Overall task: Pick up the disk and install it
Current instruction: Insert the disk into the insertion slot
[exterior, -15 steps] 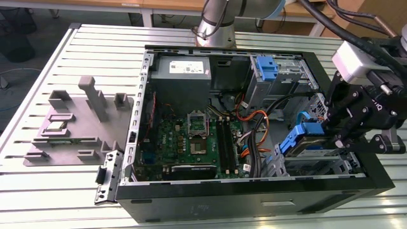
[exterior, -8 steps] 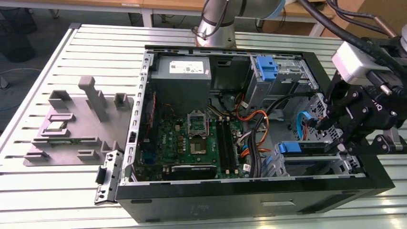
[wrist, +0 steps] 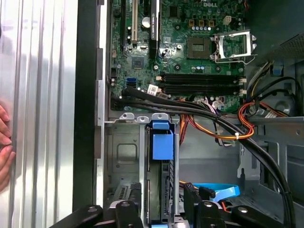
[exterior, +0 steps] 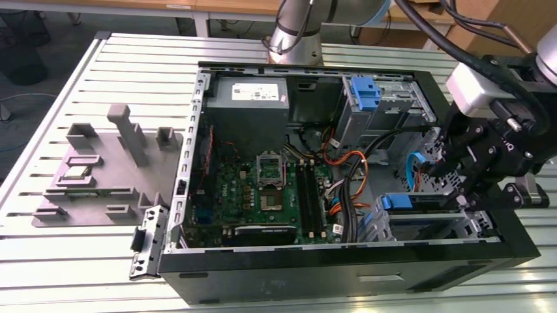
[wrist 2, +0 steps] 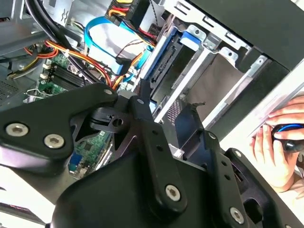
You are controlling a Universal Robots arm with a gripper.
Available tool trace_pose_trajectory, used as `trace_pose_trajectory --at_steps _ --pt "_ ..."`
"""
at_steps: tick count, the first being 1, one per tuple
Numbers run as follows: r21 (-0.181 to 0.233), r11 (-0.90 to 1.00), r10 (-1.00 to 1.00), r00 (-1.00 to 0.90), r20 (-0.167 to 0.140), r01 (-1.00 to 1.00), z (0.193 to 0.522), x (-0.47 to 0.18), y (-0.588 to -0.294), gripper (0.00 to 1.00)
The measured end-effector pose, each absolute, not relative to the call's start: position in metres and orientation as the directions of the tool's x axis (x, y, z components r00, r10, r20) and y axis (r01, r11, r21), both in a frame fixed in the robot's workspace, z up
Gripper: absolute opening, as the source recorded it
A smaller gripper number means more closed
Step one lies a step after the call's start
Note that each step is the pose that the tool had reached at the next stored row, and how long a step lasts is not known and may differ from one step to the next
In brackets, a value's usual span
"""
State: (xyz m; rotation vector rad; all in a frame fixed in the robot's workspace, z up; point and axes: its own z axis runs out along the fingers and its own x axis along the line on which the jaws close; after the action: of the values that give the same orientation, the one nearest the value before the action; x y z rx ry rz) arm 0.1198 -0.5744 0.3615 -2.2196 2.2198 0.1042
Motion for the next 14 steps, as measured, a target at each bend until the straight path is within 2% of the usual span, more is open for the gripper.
trace_pose_trajectory --at_steps 14 --pt "0.035 -0.004 -0.999 0.002 -0.05 -0.999 0.356 0.115 -0.564 0.48"
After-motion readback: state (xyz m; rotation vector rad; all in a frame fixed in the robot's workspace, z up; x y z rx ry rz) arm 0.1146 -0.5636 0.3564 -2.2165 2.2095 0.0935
